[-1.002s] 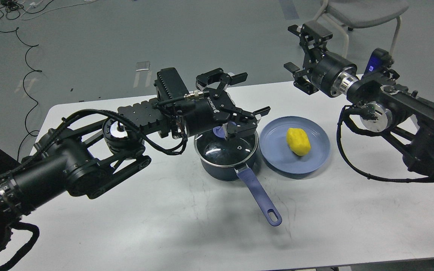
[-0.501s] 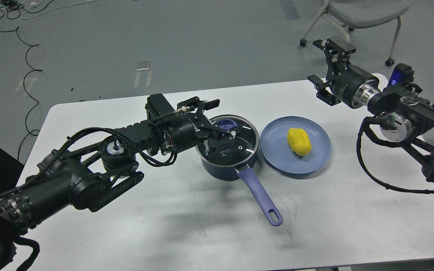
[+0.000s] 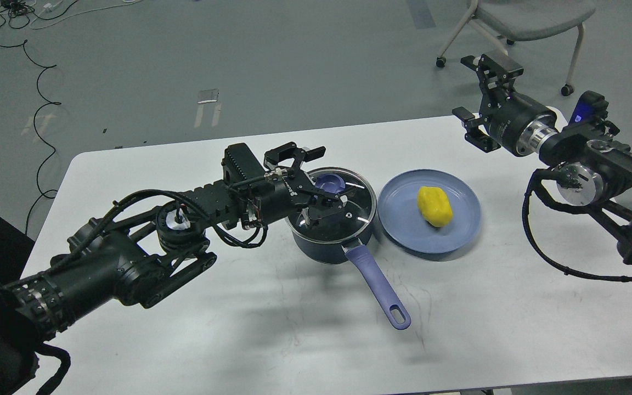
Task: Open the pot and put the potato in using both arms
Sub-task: 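Close the left gripper on the blue knob of the glass lid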
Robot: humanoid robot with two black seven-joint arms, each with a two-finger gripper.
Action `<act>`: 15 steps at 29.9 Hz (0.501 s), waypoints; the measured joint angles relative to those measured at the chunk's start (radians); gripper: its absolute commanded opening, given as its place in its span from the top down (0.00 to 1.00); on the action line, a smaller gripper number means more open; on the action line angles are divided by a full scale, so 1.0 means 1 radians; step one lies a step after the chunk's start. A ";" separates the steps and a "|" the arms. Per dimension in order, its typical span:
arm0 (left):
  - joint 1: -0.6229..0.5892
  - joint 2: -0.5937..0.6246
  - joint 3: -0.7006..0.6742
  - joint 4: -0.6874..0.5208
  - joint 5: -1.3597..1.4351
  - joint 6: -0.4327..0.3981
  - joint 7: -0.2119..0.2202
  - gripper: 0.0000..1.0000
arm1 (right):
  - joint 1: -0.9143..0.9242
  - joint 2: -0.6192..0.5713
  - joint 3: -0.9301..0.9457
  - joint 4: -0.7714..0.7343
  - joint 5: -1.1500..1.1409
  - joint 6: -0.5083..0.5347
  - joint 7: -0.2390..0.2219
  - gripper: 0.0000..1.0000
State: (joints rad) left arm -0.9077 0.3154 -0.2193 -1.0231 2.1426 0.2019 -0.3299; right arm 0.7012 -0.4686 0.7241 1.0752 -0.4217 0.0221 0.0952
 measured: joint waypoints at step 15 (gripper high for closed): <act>0.004 -0.003 0.030 0.032 -0.004 0.001 -0.009 0.02 | 0.000 0.001 -0.003 0.002 -0.002 0.001 0.001 0.00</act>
State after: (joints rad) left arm -0.9038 0.3127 -0.1898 -0.9909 2.1385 0.2026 -0.3388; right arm 0.7010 -0.4679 0.7212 1.0769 -0.4234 0.0231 0.0964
